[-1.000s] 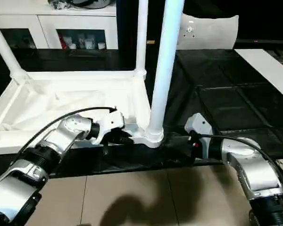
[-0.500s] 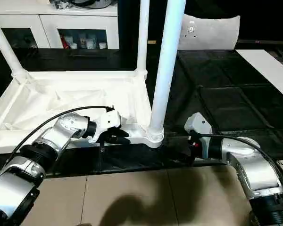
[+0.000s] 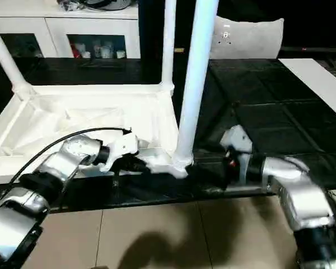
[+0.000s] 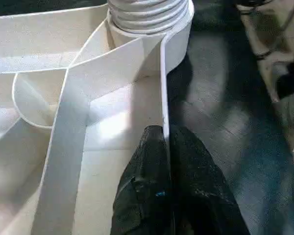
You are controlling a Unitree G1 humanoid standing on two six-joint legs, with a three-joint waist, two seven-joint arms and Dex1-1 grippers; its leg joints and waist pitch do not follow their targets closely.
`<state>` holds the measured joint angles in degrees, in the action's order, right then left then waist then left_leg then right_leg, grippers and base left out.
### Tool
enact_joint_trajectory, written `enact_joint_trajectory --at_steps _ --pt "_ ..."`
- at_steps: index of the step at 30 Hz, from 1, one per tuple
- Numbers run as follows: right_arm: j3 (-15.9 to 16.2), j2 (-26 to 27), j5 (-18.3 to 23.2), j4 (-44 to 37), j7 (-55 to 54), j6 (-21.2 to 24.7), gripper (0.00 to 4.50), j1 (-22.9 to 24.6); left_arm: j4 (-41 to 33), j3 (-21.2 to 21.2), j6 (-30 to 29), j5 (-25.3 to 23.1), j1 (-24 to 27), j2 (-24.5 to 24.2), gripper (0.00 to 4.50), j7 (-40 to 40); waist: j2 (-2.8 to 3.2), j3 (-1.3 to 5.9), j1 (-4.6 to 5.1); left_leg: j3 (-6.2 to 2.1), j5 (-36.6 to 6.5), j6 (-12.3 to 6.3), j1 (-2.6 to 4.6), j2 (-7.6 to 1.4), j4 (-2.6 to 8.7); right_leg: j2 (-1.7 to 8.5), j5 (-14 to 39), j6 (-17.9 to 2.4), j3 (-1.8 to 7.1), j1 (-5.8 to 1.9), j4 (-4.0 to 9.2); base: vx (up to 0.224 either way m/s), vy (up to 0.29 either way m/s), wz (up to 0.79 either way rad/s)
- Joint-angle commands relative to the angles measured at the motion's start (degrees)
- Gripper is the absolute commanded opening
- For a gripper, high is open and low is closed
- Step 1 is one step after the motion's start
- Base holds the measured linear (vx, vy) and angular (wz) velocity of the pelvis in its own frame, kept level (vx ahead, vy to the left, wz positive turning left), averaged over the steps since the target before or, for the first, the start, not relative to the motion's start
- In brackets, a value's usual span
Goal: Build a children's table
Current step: Rotate table base, then rotate leg to tighten
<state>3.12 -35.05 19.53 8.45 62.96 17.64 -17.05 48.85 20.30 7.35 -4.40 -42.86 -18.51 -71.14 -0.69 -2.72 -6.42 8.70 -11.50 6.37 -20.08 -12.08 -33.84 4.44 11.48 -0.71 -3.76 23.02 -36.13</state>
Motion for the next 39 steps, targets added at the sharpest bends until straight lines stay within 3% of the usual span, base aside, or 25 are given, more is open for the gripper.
enact_joint_trajectory --at_steps 1,3,5,9,10,14,21,26,30,34,36,37,39 --pt "0.91 -0.43 -0.28 2.85 2.57 -0.93 4.12 -1.84 -2.1 0.95 0.63 1.38 1.88 -0.01 0.0 -3.85 -0.89 3.52 -0.3 0.72 -5.76 -4.52 -0.48 -0.78 3.52 3.56 6.65 -12.72 2.43 -3.65 4.46 0.0 0.0 0.0" --pt "1.28 -0.32 -0.21 4.27 3.55 -0.75 3.95 -2.59 -2.99 1.27 0.59 1.39 2.24 -0.15 0.0 -4.59 -0.87 3.5 -0.3 0.74 -5.5 -4.73 -0.51 -0.82 3.51 3.49 6.11 -13.09 2.38 -3.65 4.35 0.0 0.0 0.0" --pt "3.59 0.88 -1.13 8.85 6.37 -2.6 3.76 -5.62 -4.86 2.18 1.05 0.63 3.11 -0.4 0.0 -4.44 -1.06 3.46 -0.26 0.85 -5.93 -4.74 -0.5 -0.86 3.51 3.48 6.75 -13.35 2.28 -3.57 4.4 0.0 0.0 0.0" --pt "4.36 1.86 -1.24 10.21 8.04 -2.79 3.47 -6.79 -5.23 2.07 0.98 -0.02 3.27 -0.22 0.0 -3.43 -0.84 3.55 -0.58 0.88 -5.22 -4.77 -0.38 -0.91 3.44 3.44 6.22 -13.26 2.33 -3.53 4.25 0.0 0.0 0.0" --pt "4.67 2.41 -1.12 10.88 8.82 -2.8 3.31 -7.41 -5.55 1.98 0.75 -0.11 3.41 -0.16 0.0 -3.28 -1.08 3.59 -0.73 0.85 -4.54 -4.87 -0.5 -0.93 3.39 3.46 5.2 -13.31 2.36 -3.63 4.01 0.0 0.0 0.0" --pt "5.57 3.49 -1.03 14.3 11.03 -3.49 3.05 -9.42 -7.1 1.67 -0.47 -0.15 4.06 -0.26 0.0 -3.6 -1.08 3.63 -0.89 0.96 -4.33 -4.92 -0.47 -0.89 3.39 3.45 4.75 -13.61 2.25 -3.57 3.97 0.0 0.0 0.0" --pt "5.66 4.25 -0.72 15.51 12.93 -2.49 2.39 -9.99 -6.64 1.63 -0.88 -0.22 3.91 -0.61 0.0 -3.74 -1.12 3.7 -1.02 0.98 -3.56 -5.08 -0.52 -0.81 3.3 3.35 3.22 -13.44 2.29 -3.65 3.77 0.0 0.0 0.0" --pt "5.52 4.4 -0.44 15.76 13.4 -2.4 2.09 -9.84 -7.05 1.18 -2.34 0.33 4.05 -0.42 0.0 -4.06 -0.93 3.6 -1.1 1.0 -4.72 -4.65 -0.39 -0.87 3.41 3.39 5.49 -13.09 2.29 -3.51 4.02 0.0 0.0 0.0" --pt "3.34 7.13 0.93 14.01 7.52 0.02 1.97 -8.67 -8.36 0.05 -8.67 0.6 3.73 0.62 0.0 -1.2 -1.0 3.51 -1.01 0.98 -4.97 -3.96 -0.48 -0.77 3.55 3.37 6.41 -12.86 2.31 -3.56 4.16 0.0 0.0 0.0" --pt "2.57 12.73 -3.11 11.95 -8.39 3.68 1.95 -7.75 -7.64 -2.43 -15.19 0.67 2.37 5.0 0.0 8.22 -0.72 3.3 -0.36 0.73 -6.37 -2.12 -0.33 -0.63 3.93 3.35 11.17 -11.27 2.27 -3.43 4.69 0.0 0.0 0.0" --pt "2.27 13.82 -3.74 12.04 -11.24 4.63 1.94 -7.85 -7.45 -2.73 -15.89 0.6 2.18 5.71 0.0 9.62 -0.79 3.35 -0.06 0.69 -6.48 -1.46 -0.38 -0.52 4.04 3.41 12.64 -10.25 2.32 -3.47 4.92 0.0 0.0 0.0" --pt "1.35 15.96 -4.62 12.48 -16.34 6.74 1.94 -8.38 -7.19 -3.15 -17.39 0.43 1.88 6.9 0.0 12.04 -0.4 3.33 0.2 0.62 -6.65 -1.21 -0.45 -0.48 4.06 3.35 12.47 -10.21 2.38 -3.41 4.91 0.0 0.0 0.0" --pt "-0.87 21.16 -7.87 14.67 -29.45 9.25 1.93 -10.41 -6.04 -4.62 -20.68 0.39 0.9 10.58 0.0 18.58 -0.47 3.24 0.9 0.56 -7.2 -0.29 -0.43 -0.28 4.19 3.12 12.73 -10.06 2.29 -3.31 5.05 0.0 0.0 0.0"
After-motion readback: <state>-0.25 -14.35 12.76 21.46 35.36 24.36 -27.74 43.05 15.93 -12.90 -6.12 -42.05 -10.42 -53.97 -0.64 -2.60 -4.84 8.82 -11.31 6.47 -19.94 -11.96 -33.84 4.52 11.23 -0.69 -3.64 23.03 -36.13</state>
